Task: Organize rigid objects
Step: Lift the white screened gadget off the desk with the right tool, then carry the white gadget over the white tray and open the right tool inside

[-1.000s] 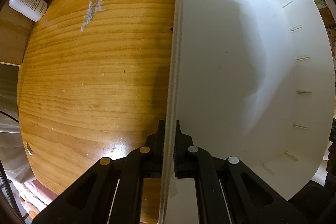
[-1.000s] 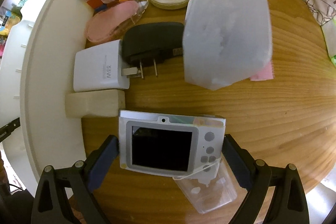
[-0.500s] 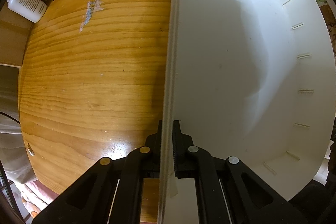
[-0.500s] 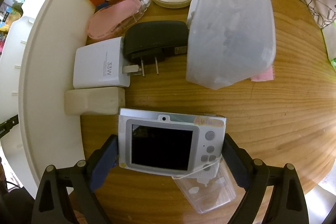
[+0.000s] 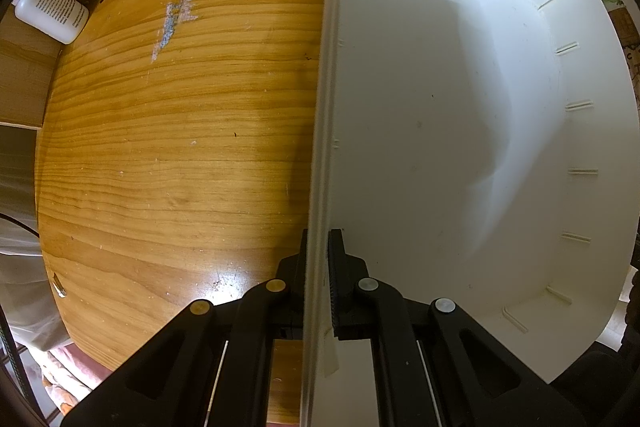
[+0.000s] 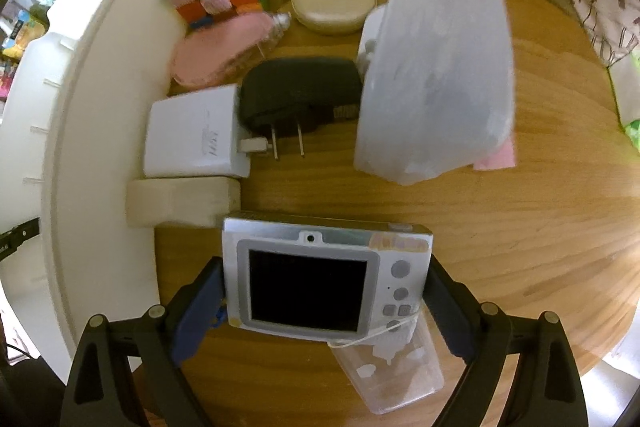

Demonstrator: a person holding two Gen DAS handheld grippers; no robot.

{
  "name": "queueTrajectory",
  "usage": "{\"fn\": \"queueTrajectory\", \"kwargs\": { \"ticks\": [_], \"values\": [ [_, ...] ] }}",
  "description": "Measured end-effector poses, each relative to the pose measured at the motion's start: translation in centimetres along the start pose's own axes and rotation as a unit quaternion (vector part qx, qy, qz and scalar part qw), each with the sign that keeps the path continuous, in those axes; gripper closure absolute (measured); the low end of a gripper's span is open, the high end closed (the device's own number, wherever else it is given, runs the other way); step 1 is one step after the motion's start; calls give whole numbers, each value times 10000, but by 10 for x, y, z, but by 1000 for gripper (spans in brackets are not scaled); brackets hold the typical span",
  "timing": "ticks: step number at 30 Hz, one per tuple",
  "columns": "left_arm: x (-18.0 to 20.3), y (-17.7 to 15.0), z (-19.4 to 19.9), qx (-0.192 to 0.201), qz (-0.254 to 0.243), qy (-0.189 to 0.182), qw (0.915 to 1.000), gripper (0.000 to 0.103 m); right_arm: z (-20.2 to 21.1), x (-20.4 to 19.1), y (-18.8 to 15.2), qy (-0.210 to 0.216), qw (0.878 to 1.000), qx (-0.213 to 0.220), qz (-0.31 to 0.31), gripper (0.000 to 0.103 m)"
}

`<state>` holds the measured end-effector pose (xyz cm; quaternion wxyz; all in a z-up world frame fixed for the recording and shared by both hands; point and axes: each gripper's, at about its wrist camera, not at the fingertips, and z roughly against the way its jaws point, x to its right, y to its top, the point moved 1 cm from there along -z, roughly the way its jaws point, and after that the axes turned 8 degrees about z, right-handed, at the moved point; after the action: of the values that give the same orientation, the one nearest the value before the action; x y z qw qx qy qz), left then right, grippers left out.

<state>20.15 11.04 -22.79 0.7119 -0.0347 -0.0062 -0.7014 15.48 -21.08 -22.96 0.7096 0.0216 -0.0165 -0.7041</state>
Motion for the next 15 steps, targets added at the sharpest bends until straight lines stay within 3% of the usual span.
{"fn": "queueTrajectory", "kwargs": {
  "ticks": [15],
  "values": [
    [1, -2, -3, 3, -49, 60, 10000, 97, 74, -27, -9, 22, 9961, 677, 558, 10]
  ]
}}
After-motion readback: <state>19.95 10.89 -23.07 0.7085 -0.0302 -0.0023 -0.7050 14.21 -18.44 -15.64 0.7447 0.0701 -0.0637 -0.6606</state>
